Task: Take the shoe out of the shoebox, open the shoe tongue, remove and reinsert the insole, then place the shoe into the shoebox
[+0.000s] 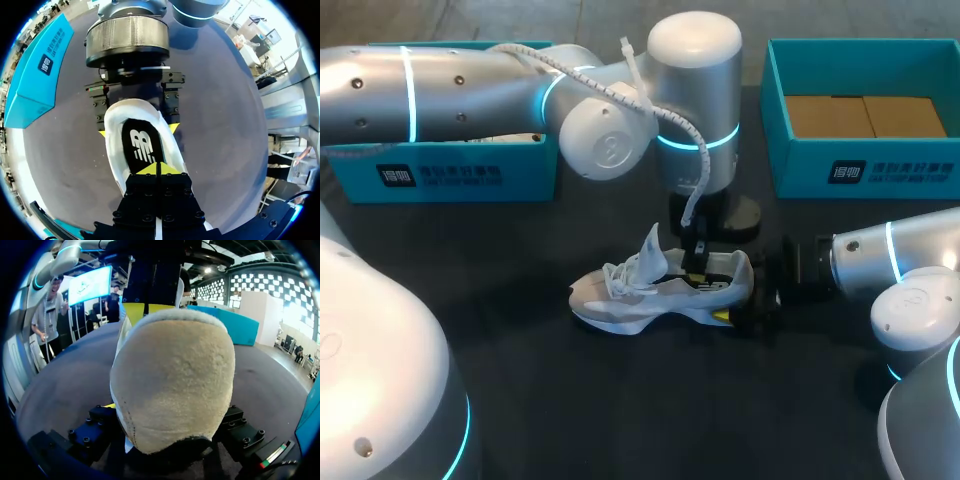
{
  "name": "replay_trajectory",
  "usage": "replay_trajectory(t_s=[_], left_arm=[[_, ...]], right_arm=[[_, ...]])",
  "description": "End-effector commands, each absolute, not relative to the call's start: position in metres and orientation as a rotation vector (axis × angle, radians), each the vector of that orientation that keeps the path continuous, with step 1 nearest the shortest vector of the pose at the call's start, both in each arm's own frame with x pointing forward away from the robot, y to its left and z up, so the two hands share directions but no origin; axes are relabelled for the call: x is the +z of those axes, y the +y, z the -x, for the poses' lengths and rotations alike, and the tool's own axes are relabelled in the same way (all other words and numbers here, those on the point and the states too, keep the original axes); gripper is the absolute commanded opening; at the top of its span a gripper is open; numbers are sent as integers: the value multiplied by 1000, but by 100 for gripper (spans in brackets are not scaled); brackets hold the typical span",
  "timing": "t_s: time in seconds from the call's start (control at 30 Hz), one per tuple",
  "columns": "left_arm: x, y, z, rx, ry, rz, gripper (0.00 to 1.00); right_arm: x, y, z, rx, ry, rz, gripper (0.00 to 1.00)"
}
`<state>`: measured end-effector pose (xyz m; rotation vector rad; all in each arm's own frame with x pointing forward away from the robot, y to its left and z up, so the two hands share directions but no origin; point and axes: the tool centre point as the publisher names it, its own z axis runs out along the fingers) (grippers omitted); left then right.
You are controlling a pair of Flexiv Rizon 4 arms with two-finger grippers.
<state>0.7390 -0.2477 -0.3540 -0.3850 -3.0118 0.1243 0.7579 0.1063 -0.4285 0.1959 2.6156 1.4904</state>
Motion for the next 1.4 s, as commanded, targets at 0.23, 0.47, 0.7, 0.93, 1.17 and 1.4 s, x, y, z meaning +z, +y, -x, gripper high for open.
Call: replay_trajectory(t_s=[0.23,0.47,0.7,0.93,1.17,1.4], left_arm=[[-355,-248,-739,125,-3012,387,0],[-366,-246,-739,88,-2967,402,0],[-383,-241,-735,62,-2933,377,0],[-392,-243,-734,74,-2902,383,0],[-401,-244,-732,110,-2838,415,0],[-405,-246,-720,105,-2817,431,3]], right_arm=[[-430,107,-757,1483,2620,-197,0],[-430,107,-757,1483,2620,-197,0],[-430,107,-757,1483,2620,-197,0],[-430,107,-757,1483,2620,-197,0],[-430,107,-757,1483,2620,-197,0],[-430,107,-757,1483,2620,-197,0]])
